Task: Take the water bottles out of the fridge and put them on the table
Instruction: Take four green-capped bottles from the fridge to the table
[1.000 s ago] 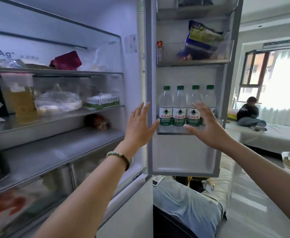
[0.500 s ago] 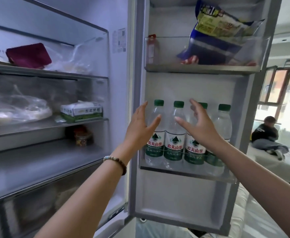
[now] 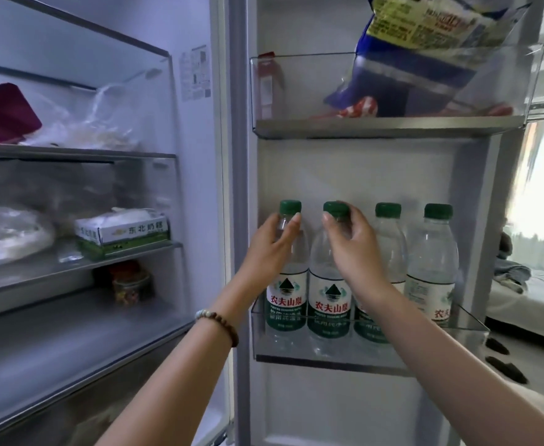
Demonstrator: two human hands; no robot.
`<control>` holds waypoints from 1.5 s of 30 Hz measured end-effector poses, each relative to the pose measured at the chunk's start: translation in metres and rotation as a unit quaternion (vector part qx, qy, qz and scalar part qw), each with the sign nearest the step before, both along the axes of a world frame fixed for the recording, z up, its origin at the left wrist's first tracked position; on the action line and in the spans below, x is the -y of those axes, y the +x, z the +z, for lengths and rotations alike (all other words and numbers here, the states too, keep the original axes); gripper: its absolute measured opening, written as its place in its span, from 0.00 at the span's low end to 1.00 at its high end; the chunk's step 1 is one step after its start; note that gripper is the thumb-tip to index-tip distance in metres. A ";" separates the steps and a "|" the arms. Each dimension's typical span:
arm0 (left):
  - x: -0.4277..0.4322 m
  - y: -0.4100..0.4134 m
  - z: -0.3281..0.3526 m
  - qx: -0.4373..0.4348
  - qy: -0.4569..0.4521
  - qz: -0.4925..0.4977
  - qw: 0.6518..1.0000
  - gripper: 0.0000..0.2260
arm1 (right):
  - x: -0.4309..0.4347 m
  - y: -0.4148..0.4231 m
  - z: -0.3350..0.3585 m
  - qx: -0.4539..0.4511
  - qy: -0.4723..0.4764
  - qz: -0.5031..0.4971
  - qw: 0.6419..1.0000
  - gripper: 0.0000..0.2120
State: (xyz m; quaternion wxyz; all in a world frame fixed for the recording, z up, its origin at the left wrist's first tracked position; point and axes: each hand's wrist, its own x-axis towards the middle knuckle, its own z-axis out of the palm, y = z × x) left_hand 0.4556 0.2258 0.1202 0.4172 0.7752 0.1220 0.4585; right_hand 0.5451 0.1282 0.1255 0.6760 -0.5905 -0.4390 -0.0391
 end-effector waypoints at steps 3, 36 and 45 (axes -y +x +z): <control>-0.002 -0.003 0.000 0.022 -0.006 -0.034 0.999 0.13 | -0.001 0.000 -0.005 0.026 0.037 -0.014 0.999 0.11; 0.177 -0.209 0.035 0.160 0.128 0.391 0.897 0.14 | 0.059 -0.161 0.046 0.014 0.166 0.496 0.852 0.05; 0.340 -0.366 0.017 0.125 0.090 0.621 0.769 0.13 | 0.147 -0.345 0.024 -0.025 0.101 0.715 0.691 0.07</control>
